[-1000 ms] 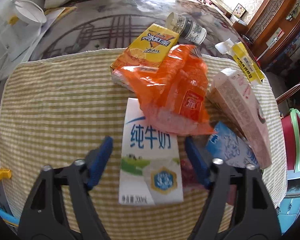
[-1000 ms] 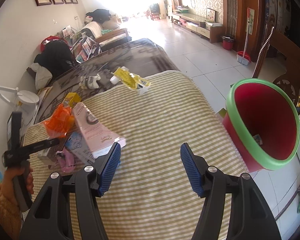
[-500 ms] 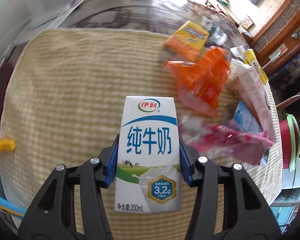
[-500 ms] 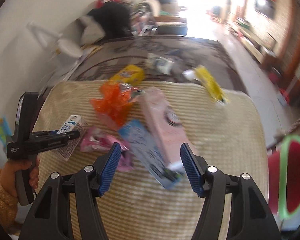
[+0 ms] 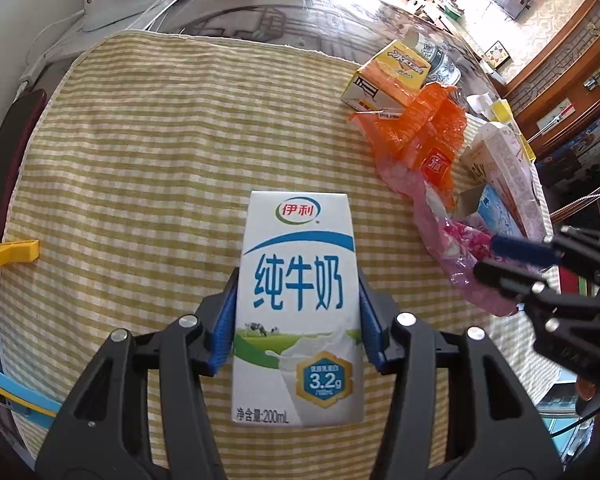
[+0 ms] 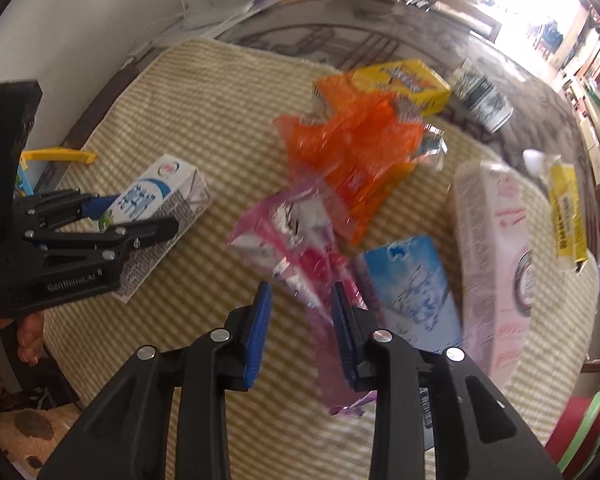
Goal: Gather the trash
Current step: 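Grasp the pink foil wrapper with the right tool and lift it, then carry the pink wrapper and milk carton to the red bin with both tools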
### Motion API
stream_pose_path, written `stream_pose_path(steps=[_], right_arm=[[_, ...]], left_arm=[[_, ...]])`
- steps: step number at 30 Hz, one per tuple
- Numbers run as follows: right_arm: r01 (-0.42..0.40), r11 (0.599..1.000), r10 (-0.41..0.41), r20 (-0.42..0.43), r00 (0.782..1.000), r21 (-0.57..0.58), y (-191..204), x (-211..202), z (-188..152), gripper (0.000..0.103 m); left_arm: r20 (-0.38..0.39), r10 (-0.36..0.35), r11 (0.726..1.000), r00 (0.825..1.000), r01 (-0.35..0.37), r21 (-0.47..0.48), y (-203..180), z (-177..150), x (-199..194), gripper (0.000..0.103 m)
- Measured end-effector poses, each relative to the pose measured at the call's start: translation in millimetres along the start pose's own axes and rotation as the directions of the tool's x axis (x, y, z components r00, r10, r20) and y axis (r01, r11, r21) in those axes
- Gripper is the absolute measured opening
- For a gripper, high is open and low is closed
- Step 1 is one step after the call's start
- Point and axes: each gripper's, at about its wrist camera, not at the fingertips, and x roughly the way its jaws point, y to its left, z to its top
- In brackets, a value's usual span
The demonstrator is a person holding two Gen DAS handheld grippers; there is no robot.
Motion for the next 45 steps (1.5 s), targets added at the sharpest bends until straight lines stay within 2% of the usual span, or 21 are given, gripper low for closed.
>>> stream_pose_path(steps=[4, 8, 11, 13, 15, 19, 20, 21, 22, 27, 33, 38, 45], right_arm=[[0.024, 0.999, -0.023, -0.041, 0.999, 0.022, -3.3, 13.7, -11.7, 0.028], [0.012, 0.997, -0.009, -0.045, 0.999, 0.077, -12.4, 19.8, -19.4, 0.026], [0.005, 0.996, -0.002, -0.034, 0.999, 0.087, -11.7, 15.7, -21.0, 0.028], [0.004, 0.996, -0.003, -0.006, 1.0, 0.088, -8.7, 9.2, -19.3, 0.029], [0.014, 0.996, -0.016, 0.015, 1.0, 0.09, -6.4, 7.5, -17.3, 0.037], [0.036, 0.992, -0.034, -0.013, 0.999, 0.119, -5.1, 19.0, -16.3, 0.036], [0.035, 0.99, -0.032, -0.022, 0.999, 0.134, -5.5, 22.5, -17.0, 0.029], [0.036, 0.989, -0.033, -0.025, 0.999, 0.143, -5.3, 23.3, -17.4, 0.01], [0.035, 0.988, -0.032, -0.023, 0.999, 0.151, -5.7, 23.7, -18.9, 0.005], [-0.045, 0.975, 0.031, 0.068, 0.997, 0.218, -9.7, -1.5, -27.6, 0.002], [-0.11, 0.956, 0.057, 0.197, 0.979, 0.27, -11.2, -51.0, -48.6, 0.002], [-0.134, 0.932, 0.029, 0.297, 0.954, 0.338, -20.1, -86.0, -69.6, 0.002], [-0.133, 0.908, -0.028, 0.373, 0.927, 0.398, -49.7, -122.0, -97.3, 0.002]], left_arm=[[-0.009, -0.001, 1.0, 1.0, 0.001, 0.006, -0.5, -1.0, 1.8, 0.05], [-0.021, 0.0, 1.0, 1.0, 0.0, 0.016, -2.7, -0.6, 5.2, 0.05], [-0.019, 0.003, 1.0, 1.0, -0.003, 0.016, -3.4, -0.1, 4.4, 0.05], [-0.009, 0.0, 1.0, 1.0, 0.0, 0.013, -4.0, 1.0, 3.1, 0.055], [-0.007, 0.003, 1.0, 1.0, -0.003, 0.017, -5.6, 1.6, 3.7, 0.056], [-0.011, 0.008, 1.0, 1.0, -0.008, 0.029, -9.4, -1.8, 4.5, 0.056], [-0.012, 0.01, 0.999, 1.0, -0.009, 0.032, -10.5, -3.0, 5.1, 0.056], [-0.014, 0.013, 0.999, 1.0, -0.013, 0.035, -11.2, -4.7, 5.8, 0.056], [-0.016, 0.015, 0.999, 1.0, -0.015, 0.037, -11.5, -6.3, 6.6, 0.056], [-0.002, 0.025, 0.999, 1.0, -0.025, 0.048, -13.1, -12.2, 2.9, 0.053], [0.057, 0.005, 0.998, 0.998, -0.008, 0.057, -27.4, -7.6, -15.6, 0.053], [0.103, -0.034, 0.994, 0.994, 0.022, 0.108, -60.5, -1.3, -30.7, 0.053], [0.125, -0.084, 0.982, 0.989, 0.06, 0.179, -115.8, -2.7, -38.0, 0.053]])
